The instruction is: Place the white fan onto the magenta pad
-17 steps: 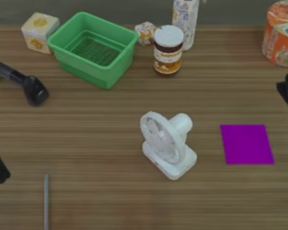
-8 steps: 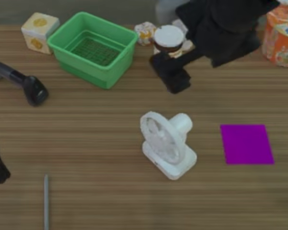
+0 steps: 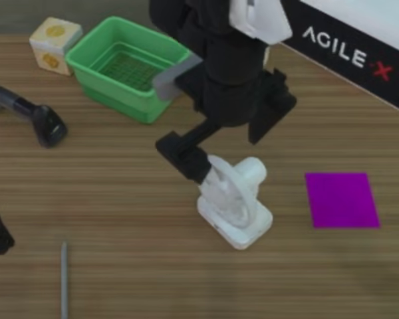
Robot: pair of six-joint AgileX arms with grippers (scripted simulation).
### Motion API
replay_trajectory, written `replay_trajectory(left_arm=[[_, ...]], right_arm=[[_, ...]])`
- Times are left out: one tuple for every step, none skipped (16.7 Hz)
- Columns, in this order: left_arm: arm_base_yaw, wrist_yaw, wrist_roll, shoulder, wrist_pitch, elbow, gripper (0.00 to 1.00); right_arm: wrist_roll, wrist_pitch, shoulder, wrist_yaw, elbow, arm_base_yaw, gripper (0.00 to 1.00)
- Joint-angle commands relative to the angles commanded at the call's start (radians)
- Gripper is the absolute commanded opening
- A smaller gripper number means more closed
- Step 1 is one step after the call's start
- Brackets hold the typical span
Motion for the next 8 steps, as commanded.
replay_trajectory(left_arm=[[0.000,0.000,0.000,0.000,0.000,0.000,1.00],[0.000,0.000,0.000,0.000,0.000,0.000,1.00],[0.000,0.000,0.000,0.000,0.000,0.000,1.00],[0.000,0.000,0.000,0.000,0.000,0.000,1.00],[0.000,0.000,0.000,0.000,0.000,0.000,1.00],[0.000,0.000,0.000,0.000,0.000,0.000,1.00],[0.000,0.000,0.000,0.000,0.000,0.000,1.00],[0.000,0.000,0.000,0.000,0.000,0.000,1.00]], right_arm=[[0.000,0.000,0.000,0.000,0.000,0.000,1.00],[0.000,0.000,0.000,0.000,0.000,0.000,1.00],[0.000,0.000,0.000,0.000,0.000,0.000,1.00],[0.000,0.002,-0.001,0.000,-0.003,-0.005,1.00],[-0.001,0.005,-0.001,0.000,-0.006,-0.004,1.00],[-0.002,0.019,-0.004,0.000,-0.020,-0.003,1.00],[-0.002,0.043,-0.007,0.000,-0.045,-0.002,1.00],[-0.002,0.073,-0.010,0.000,-0.079,-0.002,1.00]])
